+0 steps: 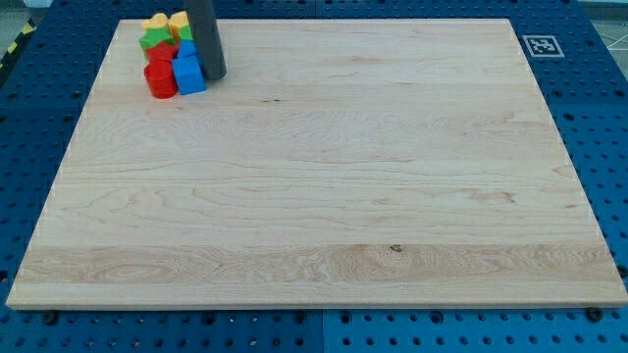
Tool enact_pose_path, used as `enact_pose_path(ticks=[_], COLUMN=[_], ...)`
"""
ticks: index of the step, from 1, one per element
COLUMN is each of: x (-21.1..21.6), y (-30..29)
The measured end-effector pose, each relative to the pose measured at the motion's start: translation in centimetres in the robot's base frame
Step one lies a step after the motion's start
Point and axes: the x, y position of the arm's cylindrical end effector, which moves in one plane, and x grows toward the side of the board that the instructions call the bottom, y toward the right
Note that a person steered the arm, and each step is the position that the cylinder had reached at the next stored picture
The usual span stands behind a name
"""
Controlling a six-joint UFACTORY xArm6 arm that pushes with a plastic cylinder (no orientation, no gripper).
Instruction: Push the blue triangle left a bit
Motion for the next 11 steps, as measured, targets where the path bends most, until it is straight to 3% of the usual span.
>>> enact_pose_path(ticks=[2, 4, 9, 11], x=[0.0, -3.8, -4.0, -4.6], y=[0.9, 2.9, -2.4, 0.6])
